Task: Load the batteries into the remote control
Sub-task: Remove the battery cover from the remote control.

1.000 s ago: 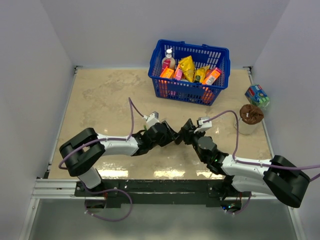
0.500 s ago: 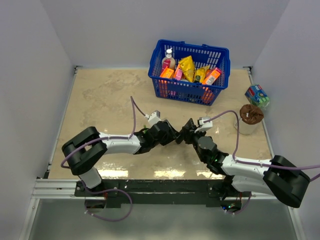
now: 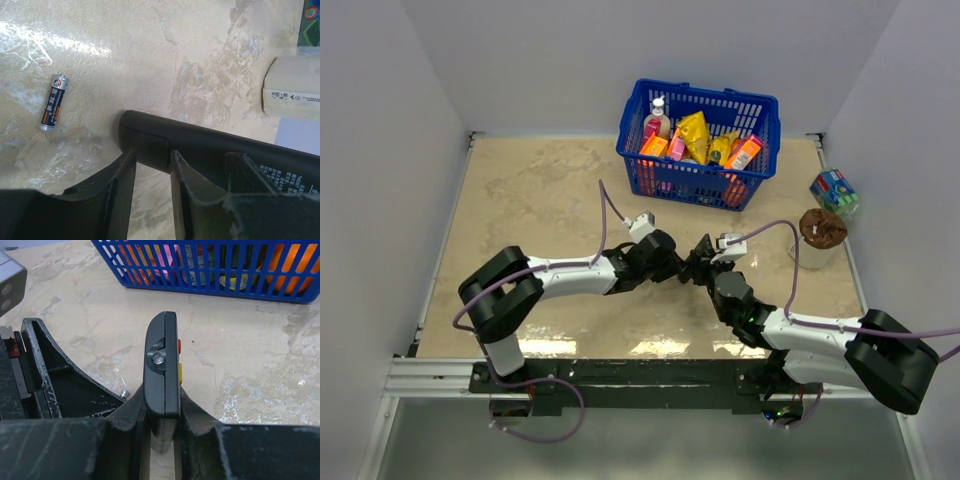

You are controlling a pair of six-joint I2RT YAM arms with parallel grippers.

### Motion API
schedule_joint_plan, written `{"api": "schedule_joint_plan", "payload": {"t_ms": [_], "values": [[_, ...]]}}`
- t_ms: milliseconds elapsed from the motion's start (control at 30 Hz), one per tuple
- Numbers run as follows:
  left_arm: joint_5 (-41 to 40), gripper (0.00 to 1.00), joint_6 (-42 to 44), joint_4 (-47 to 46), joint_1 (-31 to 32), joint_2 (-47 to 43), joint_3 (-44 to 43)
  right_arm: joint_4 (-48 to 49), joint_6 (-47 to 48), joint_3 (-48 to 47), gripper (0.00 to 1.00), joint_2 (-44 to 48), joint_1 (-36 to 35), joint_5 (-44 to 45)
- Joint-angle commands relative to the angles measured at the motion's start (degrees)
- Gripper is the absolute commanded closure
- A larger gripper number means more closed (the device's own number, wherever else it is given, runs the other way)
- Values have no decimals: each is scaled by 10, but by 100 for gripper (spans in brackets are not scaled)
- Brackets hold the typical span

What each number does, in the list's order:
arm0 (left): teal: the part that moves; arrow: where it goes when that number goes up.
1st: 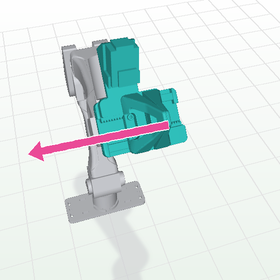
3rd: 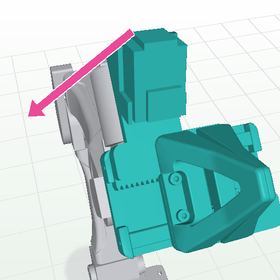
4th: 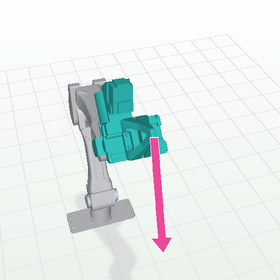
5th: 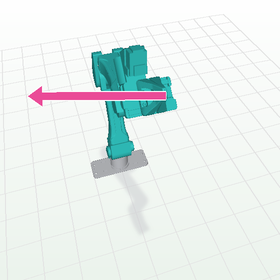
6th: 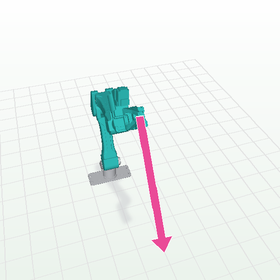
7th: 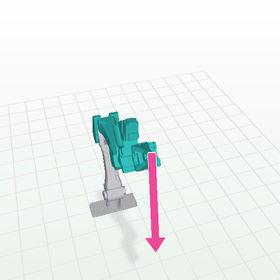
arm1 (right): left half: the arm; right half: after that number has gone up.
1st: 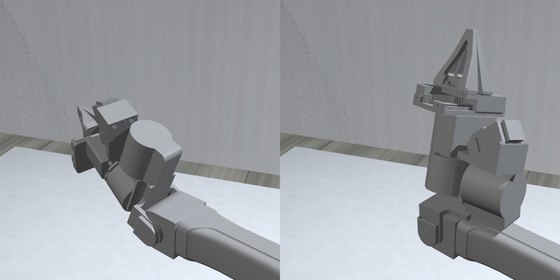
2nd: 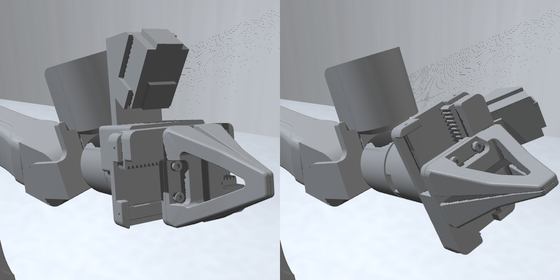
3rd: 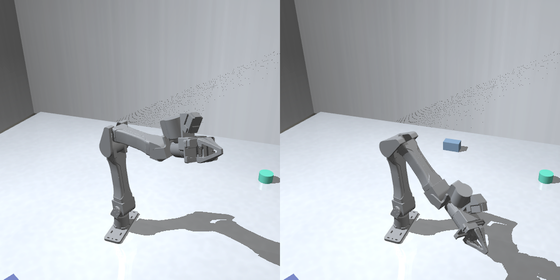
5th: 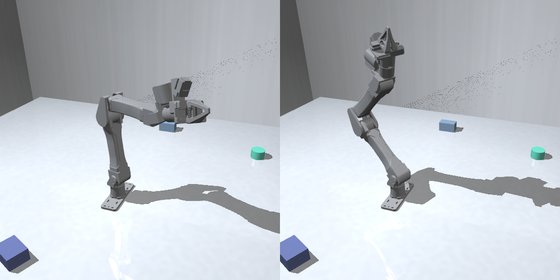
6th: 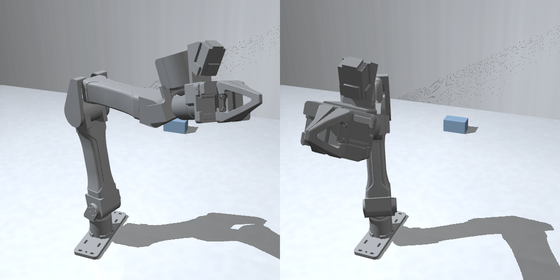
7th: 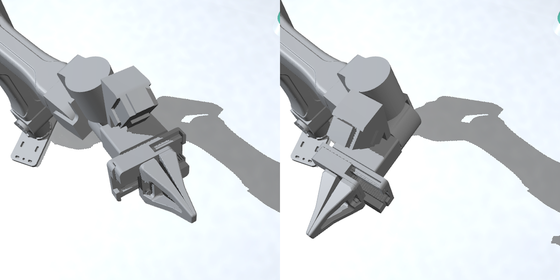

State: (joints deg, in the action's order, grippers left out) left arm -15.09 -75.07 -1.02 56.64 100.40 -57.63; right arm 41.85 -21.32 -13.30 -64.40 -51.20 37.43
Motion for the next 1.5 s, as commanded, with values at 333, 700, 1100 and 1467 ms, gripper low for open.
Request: {"api": "schedule_joint_plan", "payload": {"t_ms": [333,700,1100,1467], "values": [[-55,73,69,193,-2,58,-62,-91,-4,-13,100,13,-17,-8],[-62,73,63,175,-14,26,-27,-135,-50,-23,100,10,-17,28],[-69,73,59,167,-16,-10,1,-176,-91,-38,100,5,-16,67],[-68,70,69,152,-18,-21,1,-172,-88,-42,100,8,-17,58]]}}
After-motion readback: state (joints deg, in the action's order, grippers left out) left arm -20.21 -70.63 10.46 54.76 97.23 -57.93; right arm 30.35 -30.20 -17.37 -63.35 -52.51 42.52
